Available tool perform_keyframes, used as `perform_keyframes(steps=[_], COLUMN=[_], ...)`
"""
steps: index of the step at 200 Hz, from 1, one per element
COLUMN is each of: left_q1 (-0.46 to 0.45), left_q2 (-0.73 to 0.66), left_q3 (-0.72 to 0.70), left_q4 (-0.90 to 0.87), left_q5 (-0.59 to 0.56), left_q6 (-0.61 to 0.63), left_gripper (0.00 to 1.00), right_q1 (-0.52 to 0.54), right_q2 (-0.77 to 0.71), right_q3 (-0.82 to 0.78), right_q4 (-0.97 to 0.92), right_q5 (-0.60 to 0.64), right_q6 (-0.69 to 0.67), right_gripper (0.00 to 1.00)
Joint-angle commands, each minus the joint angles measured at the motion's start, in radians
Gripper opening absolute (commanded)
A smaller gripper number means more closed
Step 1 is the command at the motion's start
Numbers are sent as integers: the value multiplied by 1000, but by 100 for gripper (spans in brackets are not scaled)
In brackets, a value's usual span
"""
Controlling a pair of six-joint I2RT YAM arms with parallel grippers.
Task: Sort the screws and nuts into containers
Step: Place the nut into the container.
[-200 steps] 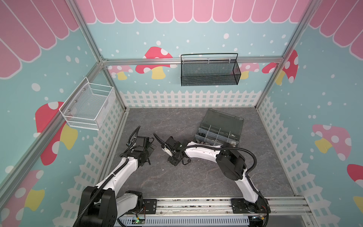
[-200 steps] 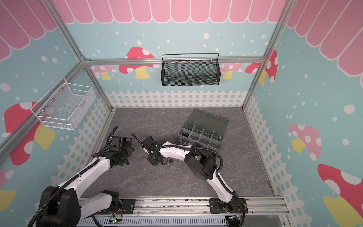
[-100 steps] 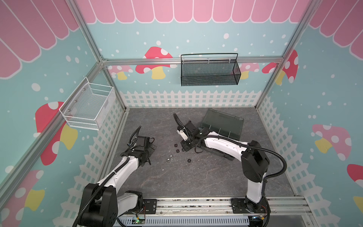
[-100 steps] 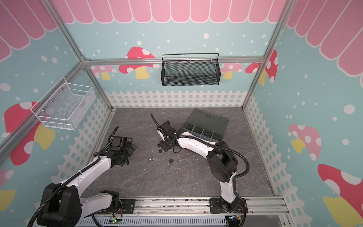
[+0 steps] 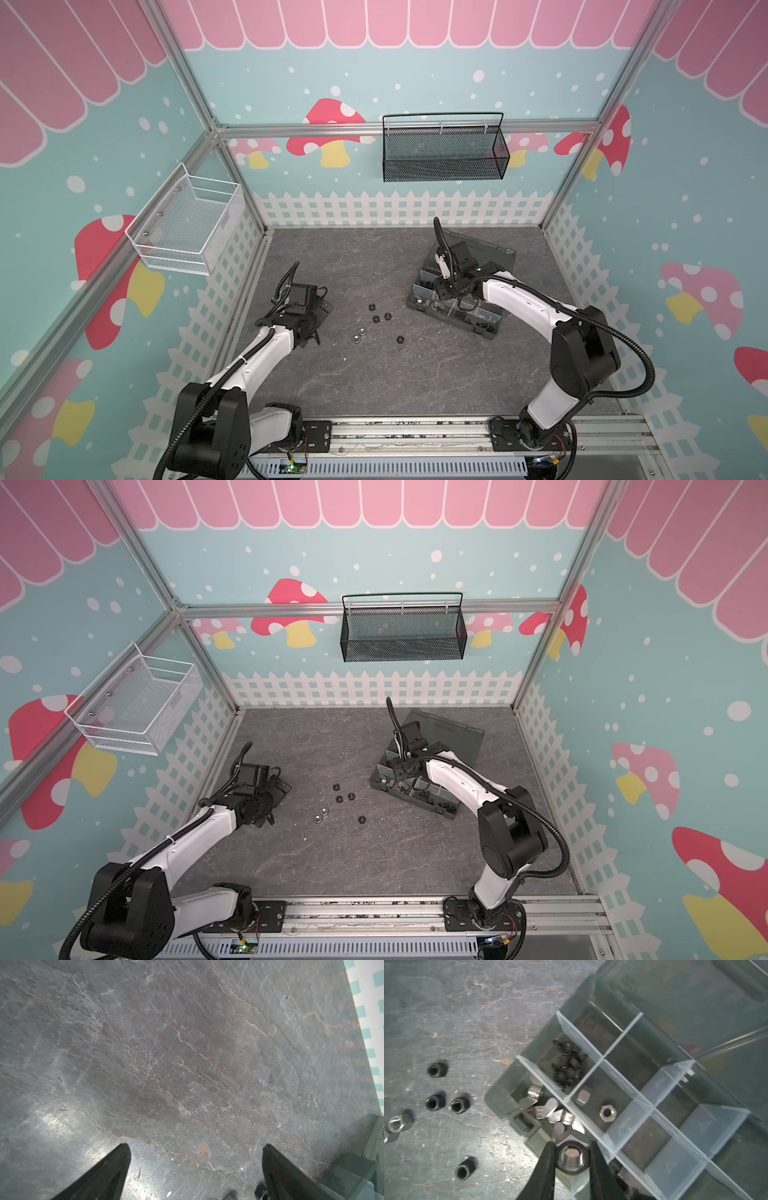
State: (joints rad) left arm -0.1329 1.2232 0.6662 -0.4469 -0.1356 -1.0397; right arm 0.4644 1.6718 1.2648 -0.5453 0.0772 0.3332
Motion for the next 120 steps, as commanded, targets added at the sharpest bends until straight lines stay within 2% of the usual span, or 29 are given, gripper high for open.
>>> perform_keyframes(steps=[1, 79, 99, 120], left_q1=[4, 5, 6, 4], left_q2=[5, 7, 7, 9], left_q3=[13, 10, 10, 9], left_q4=[12, 13, 13, 12], left_q5=[4, 5, 4, 1], left_q6=[7, 0, 1, 1], left_gripper=[100, 100, 100, 100], right_q1=[-29, -79, -81, -82], right_q2=[-15, 70, 101, 125], right_q3=[-16, 18, 34, 42], right_q4=[7, 62, 66, 77], right_q5=[16, -30, -42, -56], right_q6=[-9, -33, -35, -34], right_gripper=[0, 0, 2, 9])
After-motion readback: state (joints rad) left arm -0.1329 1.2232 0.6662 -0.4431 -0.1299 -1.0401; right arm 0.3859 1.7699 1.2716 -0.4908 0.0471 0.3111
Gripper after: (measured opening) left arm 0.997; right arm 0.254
